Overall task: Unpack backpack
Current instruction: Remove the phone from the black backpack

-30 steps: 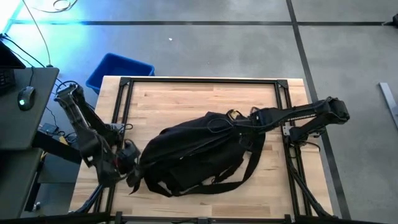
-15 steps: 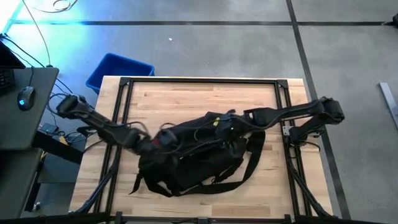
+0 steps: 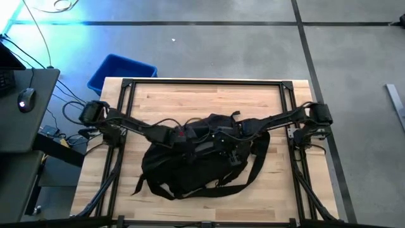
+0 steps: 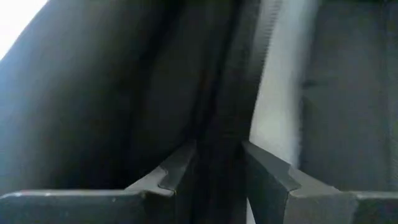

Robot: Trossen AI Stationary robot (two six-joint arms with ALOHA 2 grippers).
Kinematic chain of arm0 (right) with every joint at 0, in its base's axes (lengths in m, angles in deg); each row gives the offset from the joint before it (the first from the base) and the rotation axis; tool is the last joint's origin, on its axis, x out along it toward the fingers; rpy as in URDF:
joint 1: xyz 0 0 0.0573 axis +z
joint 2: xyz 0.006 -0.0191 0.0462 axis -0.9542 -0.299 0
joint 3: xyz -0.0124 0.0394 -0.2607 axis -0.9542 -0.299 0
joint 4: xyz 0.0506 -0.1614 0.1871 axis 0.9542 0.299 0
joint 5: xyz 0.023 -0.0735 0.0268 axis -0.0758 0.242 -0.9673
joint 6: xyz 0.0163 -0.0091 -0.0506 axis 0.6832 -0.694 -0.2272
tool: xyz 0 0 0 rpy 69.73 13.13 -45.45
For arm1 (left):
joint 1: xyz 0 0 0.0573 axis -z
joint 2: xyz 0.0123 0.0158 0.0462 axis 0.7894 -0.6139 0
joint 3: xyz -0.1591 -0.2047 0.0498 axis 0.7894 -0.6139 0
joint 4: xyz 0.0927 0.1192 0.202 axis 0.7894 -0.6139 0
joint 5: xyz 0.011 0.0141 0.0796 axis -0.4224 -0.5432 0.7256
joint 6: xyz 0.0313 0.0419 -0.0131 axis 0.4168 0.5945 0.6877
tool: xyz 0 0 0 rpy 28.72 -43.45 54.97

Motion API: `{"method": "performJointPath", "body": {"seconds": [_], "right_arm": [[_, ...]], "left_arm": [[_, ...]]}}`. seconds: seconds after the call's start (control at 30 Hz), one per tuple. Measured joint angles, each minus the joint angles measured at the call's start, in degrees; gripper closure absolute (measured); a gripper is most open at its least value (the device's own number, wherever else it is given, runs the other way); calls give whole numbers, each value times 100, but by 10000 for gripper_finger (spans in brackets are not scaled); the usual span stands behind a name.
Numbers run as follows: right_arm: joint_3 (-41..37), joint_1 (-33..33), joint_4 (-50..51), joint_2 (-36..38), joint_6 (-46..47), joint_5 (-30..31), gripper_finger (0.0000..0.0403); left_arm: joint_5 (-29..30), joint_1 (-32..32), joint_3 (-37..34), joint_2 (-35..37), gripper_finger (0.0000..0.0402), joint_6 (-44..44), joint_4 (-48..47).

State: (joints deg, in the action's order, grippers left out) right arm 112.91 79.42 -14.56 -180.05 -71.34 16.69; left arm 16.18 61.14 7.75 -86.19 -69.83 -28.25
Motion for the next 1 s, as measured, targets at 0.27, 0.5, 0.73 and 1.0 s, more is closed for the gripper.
{"method": "performJointPath", "body": {"seconds": [0.27, 0.5, 0.73, 1.0], "right_arm": [[66, 714, 922, 727, 888, -657, 400], [65, 1495, 782, 630, 1507, -627, 402], [64, 1722, 426, 94, 2531, 4, 402], [356, 1686, 614, 505, 3540, 94, 402]], "left_arm": [[774, -672, -9, 80, 298, 86, -656], [721, -1202, -9, 33, 298, 858, -564], [517, -1619, -11, 57, 298, 1516, -499], [-231, -1392, -19, 1043, 298, 1687, -755]]}}
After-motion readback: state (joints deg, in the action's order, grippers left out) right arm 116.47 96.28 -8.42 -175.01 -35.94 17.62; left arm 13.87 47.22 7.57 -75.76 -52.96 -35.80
